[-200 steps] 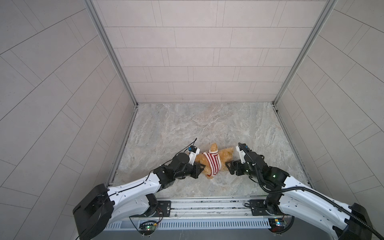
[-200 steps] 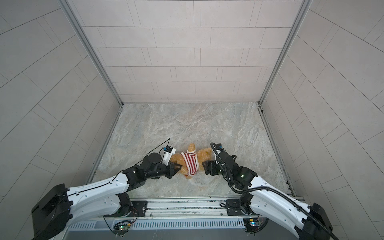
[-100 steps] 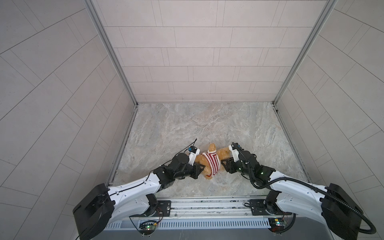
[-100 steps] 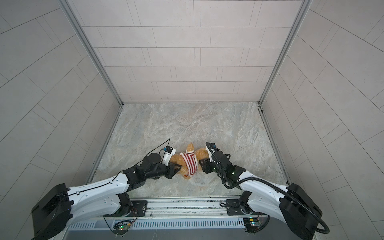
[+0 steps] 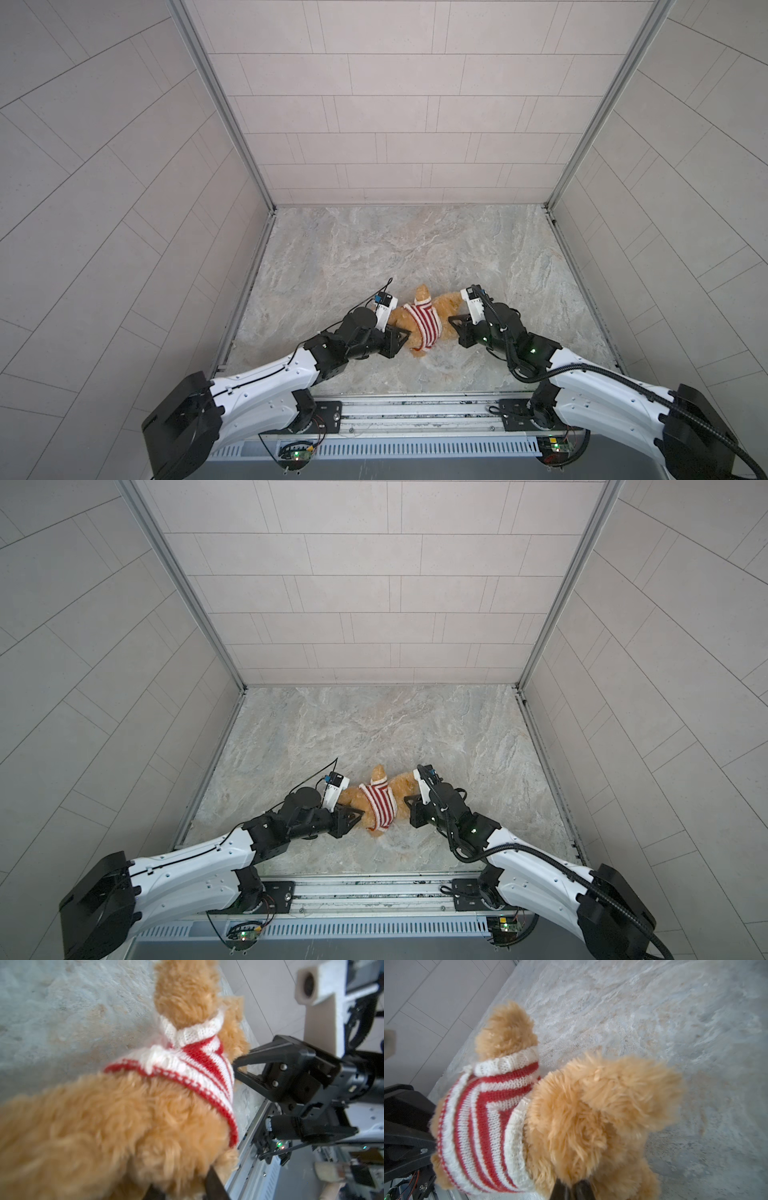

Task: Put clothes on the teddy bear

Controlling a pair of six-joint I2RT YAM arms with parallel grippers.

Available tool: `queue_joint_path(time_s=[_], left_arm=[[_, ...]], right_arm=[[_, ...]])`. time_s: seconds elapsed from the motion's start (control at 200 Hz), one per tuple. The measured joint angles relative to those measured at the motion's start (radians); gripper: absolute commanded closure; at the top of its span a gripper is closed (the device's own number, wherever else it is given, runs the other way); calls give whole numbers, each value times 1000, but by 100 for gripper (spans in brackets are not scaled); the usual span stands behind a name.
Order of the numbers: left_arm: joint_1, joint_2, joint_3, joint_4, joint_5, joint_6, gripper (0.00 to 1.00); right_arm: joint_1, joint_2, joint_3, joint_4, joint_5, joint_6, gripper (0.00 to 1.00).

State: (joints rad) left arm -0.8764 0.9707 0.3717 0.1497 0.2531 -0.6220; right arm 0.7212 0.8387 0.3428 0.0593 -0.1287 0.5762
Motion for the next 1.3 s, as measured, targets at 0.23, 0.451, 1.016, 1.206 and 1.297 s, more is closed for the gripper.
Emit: queue_joint_path(time_s=[0.23,0.451,1.016,1.206,1.297], left_arm=[[-8,-186,53,-132,-116,-9,52],[-115,-188,143,-118,-182,-41,64],[-147,51,175,23,-203,-144,72],[-147,53,175,41,-211,-168,72],[-147,53,172,42,-216,-175,74]], right_arm=[[32,-196,86,-183,159,0,100],[127,-178,137,-255,280,-21,100],[299,-122,188,-270,452,-72,100],[310,-116,190,-266,467,-75,100],[314,-115,190,-266,473,-76,100]])
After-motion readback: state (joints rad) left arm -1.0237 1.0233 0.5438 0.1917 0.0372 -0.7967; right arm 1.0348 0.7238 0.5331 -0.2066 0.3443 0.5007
